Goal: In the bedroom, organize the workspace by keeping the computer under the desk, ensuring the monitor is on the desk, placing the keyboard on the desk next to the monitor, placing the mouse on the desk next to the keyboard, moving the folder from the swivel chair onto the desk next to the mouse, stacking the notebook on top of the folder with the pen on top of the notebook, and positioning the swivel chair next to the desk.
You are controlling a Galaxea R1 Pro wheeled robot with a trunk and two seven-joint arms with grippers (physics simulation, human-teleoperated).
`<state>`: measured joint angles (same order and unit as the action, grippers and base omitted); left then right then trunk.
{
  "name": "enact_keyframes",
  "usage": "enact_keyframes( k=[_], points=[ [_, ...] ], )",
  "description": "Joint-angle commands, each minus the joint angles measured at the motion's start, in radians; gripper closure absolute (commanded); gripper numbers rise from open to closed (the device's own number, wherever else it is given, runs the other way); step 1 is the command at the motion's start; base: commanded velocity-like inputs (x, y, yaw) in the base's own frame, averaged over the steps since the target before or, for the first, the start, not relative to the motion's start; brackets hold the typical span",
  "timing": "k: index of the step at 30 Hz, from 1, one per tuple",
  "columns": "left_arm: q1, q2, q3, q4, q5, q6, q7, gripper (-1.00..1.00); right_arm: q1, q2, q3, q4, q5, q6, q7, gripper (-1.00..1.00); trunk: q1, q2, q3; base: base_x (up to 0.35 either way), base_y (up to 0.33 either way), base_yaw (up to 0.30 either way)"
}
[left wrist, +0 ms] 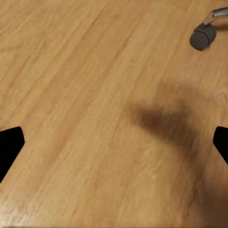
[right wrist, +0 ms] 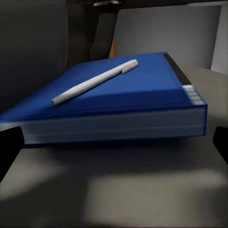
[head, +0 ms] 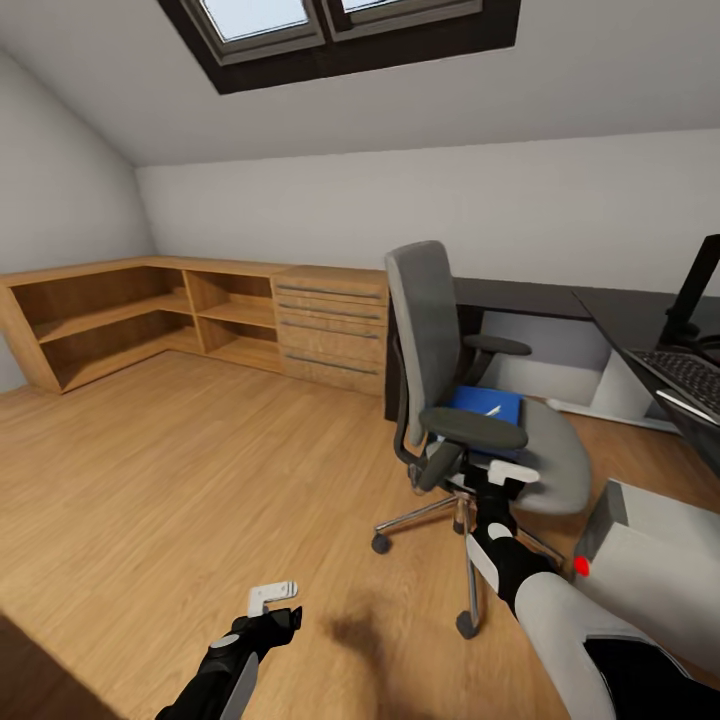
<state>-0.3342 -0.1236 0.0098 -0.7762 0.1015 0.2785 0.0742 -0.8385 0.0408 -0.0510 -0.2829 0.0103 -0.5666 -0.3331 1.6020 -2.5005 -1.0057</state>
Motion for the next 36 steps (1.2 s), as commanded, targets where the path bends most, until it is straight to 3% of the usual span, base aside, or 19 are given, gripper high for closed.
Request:
enact_keyframes(
  k=[1,13,36],
  points=[
    [0.000,-0.001,0.001,-0.002,0.010,0.005,0.004,-1.00,-0.001,0.001,-0.005,0.001,0.001,-0.004,0.000,-1.00,0.000,0.000,-0.001,0.000,0.000,0.065],
    [0.000,-0.001,0.001,-0.002,0.010,0.005,0.004,-1.00,-0.001,0.000,-0.006,0.001,0.003,-0.004,-0.002,-1.00,0.000,0.000,-0.001,-0.019,0.000,0.010],
    [0.000,-0.001,-0.001,-0.002,0.010,0.005,0.004,-1.00,-0.001,-0.007,-0.008,0.000,0.000,-0.002,-0.003,-1.00,0.000,0.000,-0.001,-0.209,0.000,0.000]
  ],
)
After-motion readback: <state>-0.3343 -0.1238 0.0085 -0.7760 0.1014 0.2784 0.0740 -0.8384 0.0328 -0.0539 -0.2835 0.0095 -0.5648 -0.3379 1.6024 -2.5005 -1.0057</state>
